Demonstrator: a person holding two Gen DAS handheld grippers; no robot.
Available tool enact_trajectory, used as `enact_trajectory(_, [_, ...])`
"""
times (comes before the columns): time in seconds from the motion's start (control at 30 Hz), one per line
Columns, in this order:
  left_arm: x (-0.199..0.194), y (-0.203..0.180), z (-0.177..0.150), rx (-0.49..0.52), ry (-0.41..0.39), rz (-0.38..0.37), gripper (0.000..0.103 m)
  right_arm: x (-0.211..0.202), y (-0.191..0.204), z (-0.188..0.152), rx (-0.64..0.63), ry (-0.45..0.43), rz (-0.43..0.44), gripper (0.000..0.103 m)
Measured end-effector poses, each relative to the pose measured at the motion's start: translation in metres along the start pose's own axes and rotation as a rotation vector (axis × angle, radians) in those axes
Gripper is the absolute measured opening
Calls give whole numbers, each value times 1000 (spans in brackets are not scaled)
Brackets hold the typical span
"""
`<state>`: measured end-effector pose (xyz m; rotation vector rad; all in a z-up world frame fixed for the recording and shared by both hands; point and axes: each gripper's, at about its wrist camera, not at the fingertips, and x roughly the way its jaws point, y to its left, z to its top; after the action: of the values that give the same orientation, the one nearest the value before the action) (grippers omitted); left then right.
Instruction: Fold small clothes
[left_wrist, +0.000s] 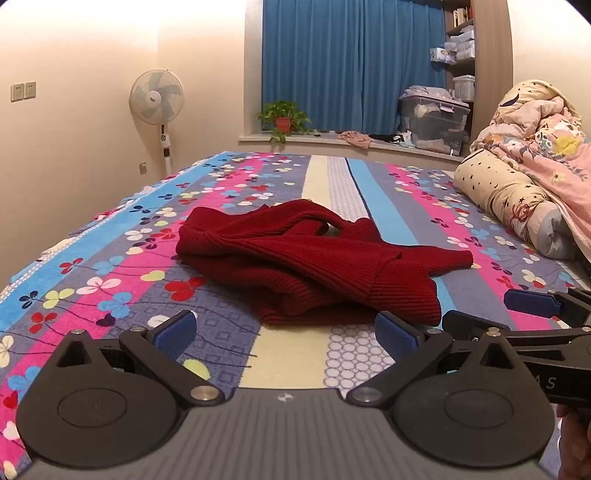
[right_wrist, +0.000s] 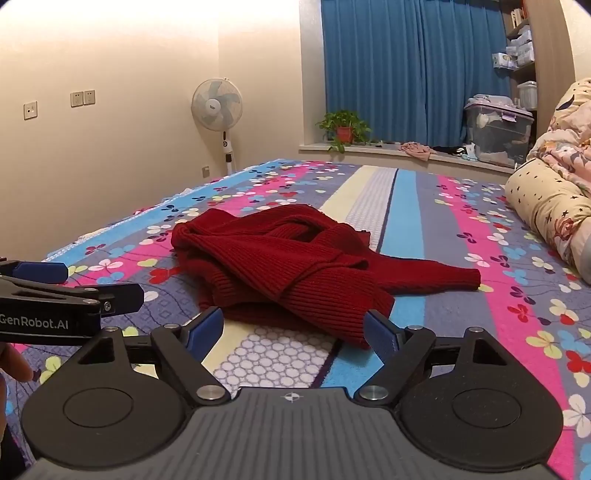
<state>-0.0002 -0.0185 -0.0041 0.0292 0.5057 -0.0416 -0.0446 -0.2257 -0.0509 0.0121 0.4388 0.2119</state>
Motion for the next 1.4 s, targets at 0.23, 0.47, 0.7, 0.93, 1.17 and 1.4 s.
enact_trajectory(0.23, [0, 1, 0, 0, 0, 0, 103, 0, 0, 0, -2, -2, -1, 84])
enact_trajectory(0.47, [0, 1, 0, 0, 0, 0, 103, -1, 0, 1, -3, -2, -2, 84])
enact_trajectory(0.7, [0, 1, 0, 1, 0, 0, 103, -1, 2, 0, -8, -3, -4, 84])
enact_trajectory(0.93, [1, 1, 0, 2, 1, -1, 103, 0, 1, 0, -6, -2, -3, 84])
enact_trajectory(1.17, [0, 2, -1, 3, 1, 0, 103, 0, 1, 0, -6, -1, -3, 84])
enact_trajectory(1.4, [0, 4, 0, 3, 2, 0, 103, 0, 1, 0, -4, 1, -2, 84])
